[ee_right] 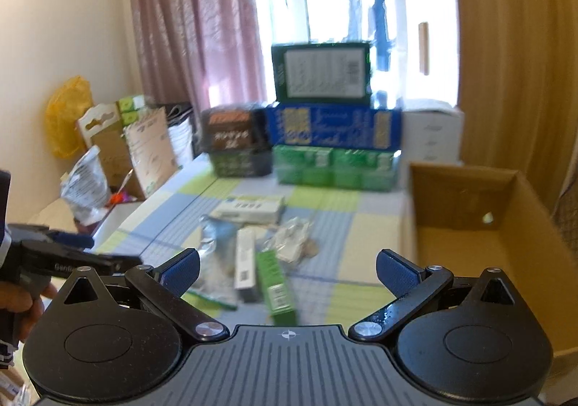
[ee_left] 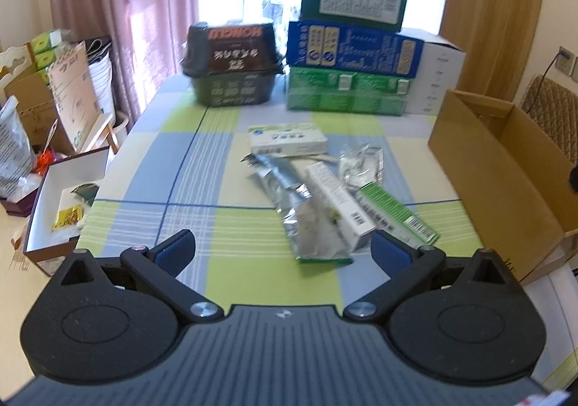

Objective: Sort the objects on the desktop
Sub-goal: 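Withdraw both tools from the cardboard box toward the remaining items, then grasp the silver foil bag with the left tool while the right tool grasps the long green box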

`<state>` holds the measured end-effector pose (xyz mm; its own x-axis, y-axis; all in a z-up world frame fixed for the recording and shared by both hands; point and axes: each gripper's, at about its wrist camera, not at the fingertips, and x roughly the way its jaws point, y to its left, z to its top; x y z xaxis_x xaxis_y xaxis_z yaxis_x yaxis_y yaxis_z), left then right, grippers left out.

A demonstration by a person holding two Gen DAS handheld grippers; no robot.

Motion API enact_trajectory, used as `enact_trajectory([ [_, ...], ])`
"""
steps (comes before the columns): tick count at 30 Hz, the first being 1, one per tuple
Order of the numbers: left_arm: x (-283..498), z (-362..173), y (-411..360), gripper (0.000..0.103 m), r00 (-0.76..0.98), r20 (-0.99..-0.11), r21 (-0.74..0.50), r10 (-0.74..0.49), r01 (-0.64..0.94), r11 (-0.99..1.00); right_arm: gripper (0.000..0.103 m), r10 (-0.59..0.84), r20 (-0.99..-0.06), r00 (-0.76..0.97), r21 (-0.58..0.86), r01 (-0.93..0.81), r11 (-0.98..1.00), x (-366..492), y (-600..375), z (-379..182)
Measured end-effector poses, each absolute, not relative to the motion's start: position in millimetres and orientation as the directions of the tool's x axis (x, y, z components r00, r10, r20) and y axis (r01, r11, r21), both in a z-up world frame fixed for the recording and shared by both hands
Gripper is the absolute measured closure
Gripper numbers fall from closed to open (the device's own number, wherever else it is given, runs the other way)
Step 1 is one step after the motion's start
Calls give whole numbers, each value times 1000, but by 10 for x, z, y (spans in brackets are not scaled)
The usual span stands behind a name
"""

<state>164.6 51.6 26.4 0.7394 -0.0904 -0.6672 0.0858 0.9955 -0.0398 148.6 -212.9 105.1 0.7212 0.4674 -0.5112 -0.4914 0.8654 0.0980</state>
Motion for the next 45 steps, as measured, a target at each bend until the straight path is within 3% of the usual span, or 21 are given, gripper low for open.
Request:
enact_trajectory([
  [5, 1709, 148, 644, 2, 724, -687, -36, -65, 55, 998, 2, 454, -542, 707, -3, -542, 840, 1501, -1804, 698],
  [11, 1859, 8, 681, 2, 705, -703, -47, -93, 84, 995, 3, 442, -605, 662, -21, -568, 822, 1682, -1695, 273],
  [20, 2138, -258, 603, 6, 680, -718, -79, -146, 129, 988, 19, 446, -650, 615, 8, -582, 813, 2105, -1608, -50],
  [25, 2344, -490, 591, 15, 657, -734, -111, -171, 132, 985, 31, 443, -677, 588, 34, -576, 817, 2338, -1595, -180],
  [29, 2478, -617, 582, 31, 625, -754, -157, -203, 128, 979, 36, 448, -698, 559, 55, -582, 811, 2454, -1573, -248],
  [35, 2645, -652, 494, 33, 627, -738, -213, -249, 134, 968, 43, 438, -722, 535, 47, -594, 803, 2555, -1509, -327],
  [38, 2742, -711, 450, 42, 614, -747, -222, -254, 130, 966, 48, 431, -732, 527, 53, -588, 807, 2584, -1509, -363],
  [43, 2887, -824, 393, 46, 592, -763, -234, -258, 119, 965, 56, 435, -738, 515, 59, -593, 803, 2628, -1480, -388],
  [45, 2927, -836, 378, 55, 585, -765, -247, -271, 123, 961, 64, 434, -740, 513, 59, -594, 802, 2628, -1466, -396],
])
